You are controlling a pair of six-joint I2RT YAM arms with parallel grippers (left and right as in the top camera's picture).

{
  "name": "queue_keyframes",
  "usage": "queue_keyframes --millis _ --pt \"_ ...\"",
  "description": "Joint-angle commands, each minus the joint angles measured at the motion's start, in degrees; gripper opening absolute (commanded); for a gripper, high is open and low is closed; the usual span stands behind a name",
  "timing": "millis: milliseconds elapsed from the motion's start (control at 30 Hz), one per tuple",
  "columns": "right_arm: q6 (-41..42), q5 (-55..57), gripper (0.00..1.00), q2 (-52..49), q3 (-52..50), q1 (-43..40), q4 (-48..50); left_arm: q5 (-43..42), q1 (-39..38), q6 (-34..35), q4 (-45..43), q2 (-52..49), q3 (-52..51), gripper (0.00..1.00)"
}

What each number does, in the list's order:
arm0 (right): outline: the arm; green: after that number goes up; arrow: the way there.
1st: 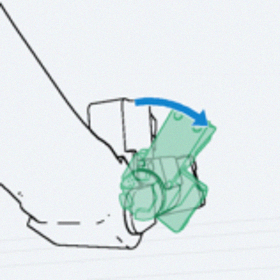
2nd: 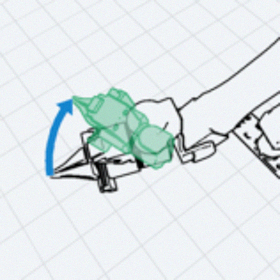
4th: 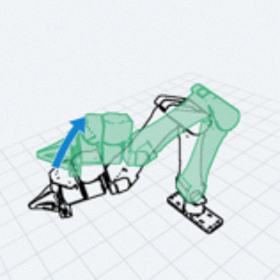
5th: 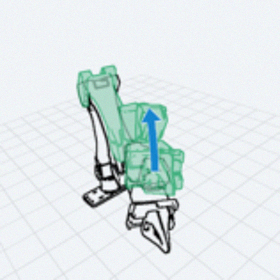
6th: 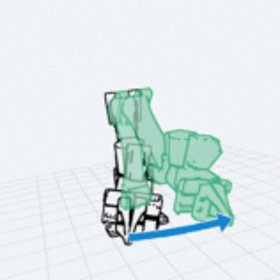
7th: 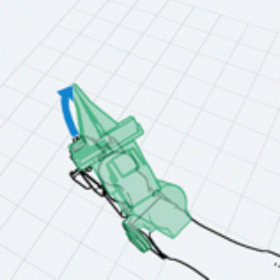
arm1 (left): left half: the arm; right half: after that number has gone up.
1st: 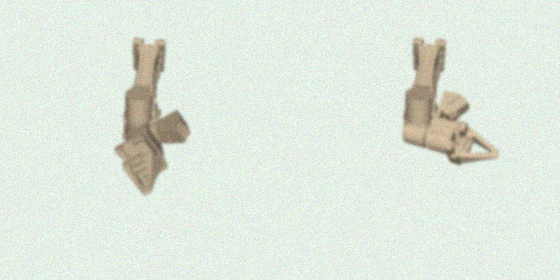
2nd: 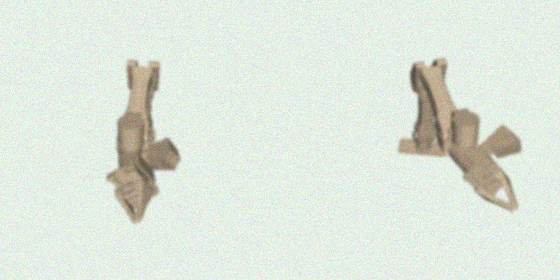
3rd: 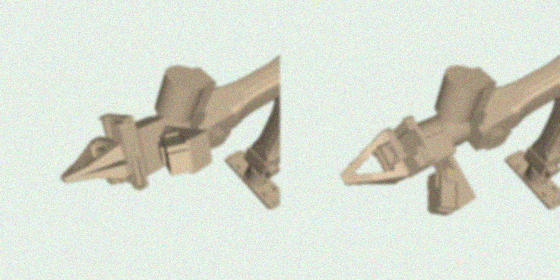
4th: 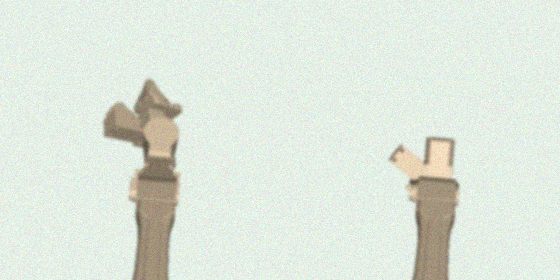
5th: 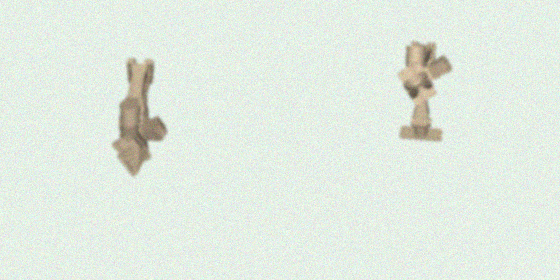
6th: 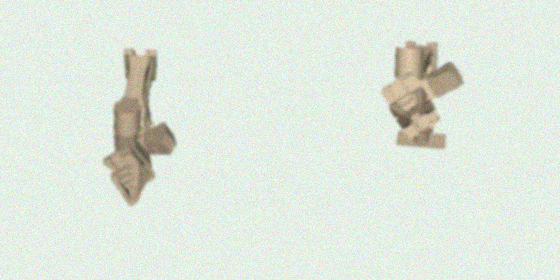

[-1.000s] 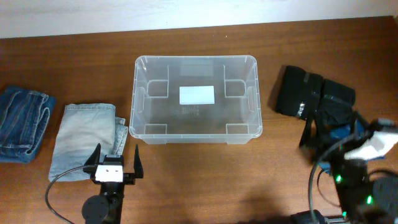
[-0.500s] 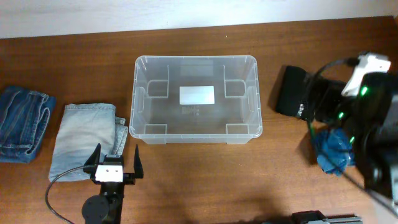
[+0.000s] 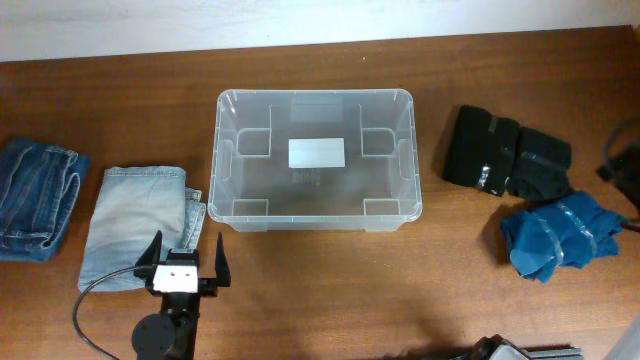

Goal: Pack container
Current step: 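Move the right gripper over the teal taped garment on the right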

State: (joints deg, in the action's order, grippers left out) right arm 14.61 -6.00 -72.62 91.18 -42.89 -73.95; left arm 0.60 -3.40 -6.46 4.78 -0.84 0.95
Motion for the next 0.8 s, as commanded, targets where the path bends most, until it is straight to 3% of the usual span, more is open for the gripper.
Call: queue_keyframes --millis 0,500,767 --pt "1.3 -2.4 0.98 -1.1 -0.3 -4.6 -0.5 -0.4 0.2 -0.9 0.0 0.5 -0.4 0.99" --pt "-0.9 -2.0 1.00 -16.0 -13.7 -6.0 6.1 -0.4 0.2 -0.9 0.0 0.5 -0.4 0.99" --pt "-1.7 -1.7 0.91 -17.5 -22.4 -7.8 11.7 -0.4 0.2 -0.9 0.0 0.5 -0.4 1.00"
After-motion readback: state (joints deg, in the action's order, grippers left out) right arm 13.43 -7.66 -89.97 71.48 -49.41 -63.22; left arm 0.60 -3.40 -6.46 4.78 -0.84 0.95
